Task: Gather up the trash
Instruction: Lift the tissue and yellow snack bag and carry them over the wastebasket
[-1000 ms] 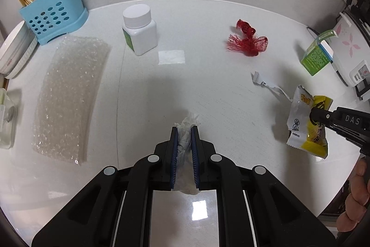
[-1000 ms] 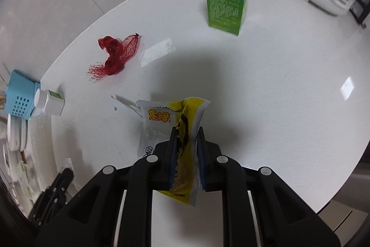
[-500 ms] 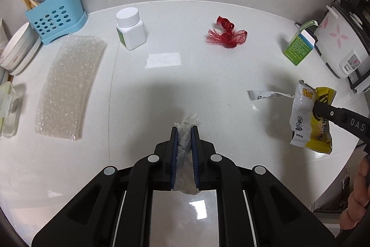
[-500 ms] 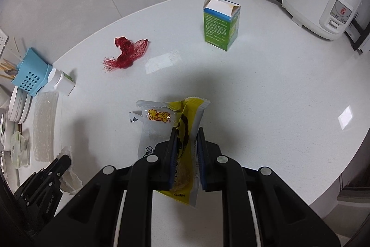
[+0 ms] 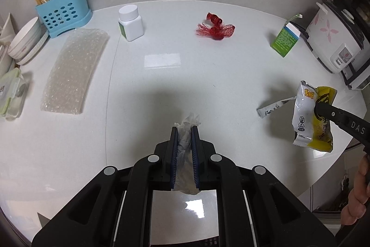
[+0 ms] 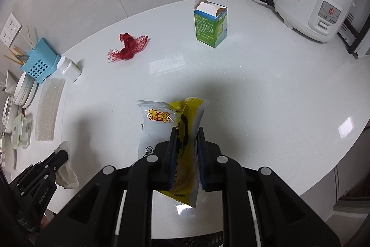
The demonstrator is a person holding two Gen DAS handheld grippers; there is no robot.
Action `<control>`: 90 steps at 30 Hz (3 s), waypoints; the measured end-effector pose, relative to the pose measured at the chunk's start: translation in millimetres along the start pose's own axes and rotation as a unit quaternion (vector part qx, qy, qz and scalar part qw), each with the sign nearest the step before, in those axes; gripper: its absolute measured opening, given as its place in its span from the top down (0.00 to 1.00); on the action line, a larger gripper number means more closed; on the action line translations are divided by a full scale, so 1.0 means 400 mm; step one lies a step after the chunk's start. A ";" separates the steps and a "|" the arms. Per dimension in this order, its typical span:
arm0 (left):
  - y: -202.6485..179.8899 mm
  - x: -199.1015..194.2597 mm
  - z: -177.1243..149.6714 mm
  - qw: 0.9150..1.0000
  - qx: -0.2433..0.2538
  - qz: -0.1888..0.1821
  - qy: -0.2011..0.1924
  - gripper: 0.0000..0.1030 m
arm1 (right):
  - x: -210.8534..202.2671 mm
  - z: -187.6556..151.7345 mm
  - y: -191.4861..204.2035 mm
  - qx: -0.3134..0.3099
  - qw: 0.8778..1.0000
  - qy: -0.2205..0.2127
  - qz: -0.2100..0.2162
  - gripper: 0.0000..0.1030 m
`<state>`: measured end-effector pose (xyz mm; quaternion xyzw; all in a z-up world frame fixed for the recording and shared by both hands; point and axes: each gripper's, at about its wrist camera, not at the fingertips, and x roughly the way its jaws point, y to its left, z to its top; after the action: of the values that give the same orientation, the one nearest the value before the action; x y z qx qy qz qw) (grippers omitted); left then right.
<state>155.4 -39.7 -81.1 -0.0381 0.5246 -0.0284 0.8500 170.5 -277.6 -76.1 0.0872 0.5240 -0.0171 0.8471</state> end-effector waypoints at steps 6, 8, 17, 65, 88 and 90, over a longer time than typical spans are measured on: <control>-0.012 -0.036 -0.039 1.000 -0.003 0.002 -0.006 0.90 | -0.030 -0.032 -0.016 -0.009 1.000 -0.006 0.006 0.86; -0.016 -0.048 -0.053 1.000 -0.004 0.002 -0.009 0.90 | -0.041 -0.045 -0.021 -0.012 1.000 -0.008 0.007 0.86; -0.039 -0.095 -0.125 1.000 -0.007 -0.001 -0.014 0.90 | -0.089 -0.115 -0.033 -0.033 0.999 -0.019 0.014 0.86; -0.119 -0.161 -0.524 0.998 0.020 -0.049 -0.021 0.90 | -0.181 -0.561 -0.114 -0.099 0.992 -0.008 0.073 0.86; -0.092 0.015 -0.654 0.995 0.001 -0.094 0.032 0.90 | 0.043 -0.705 -0.094 -0.106 0.988 0.076 0.077 0.86; -0.085 0.030 -0.659 0.995 -0.002 -0.091 0.037 0.90 | 0.065 -0.714 -0.093 -0.104 0.988 0.084 0.077 0.86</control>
<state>-75.2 -83.9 -206.4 -0.0857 0.5498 -0.1059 0.8241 -74.8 -265.4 -228.5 0.0396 0.5840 0.1099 0.8033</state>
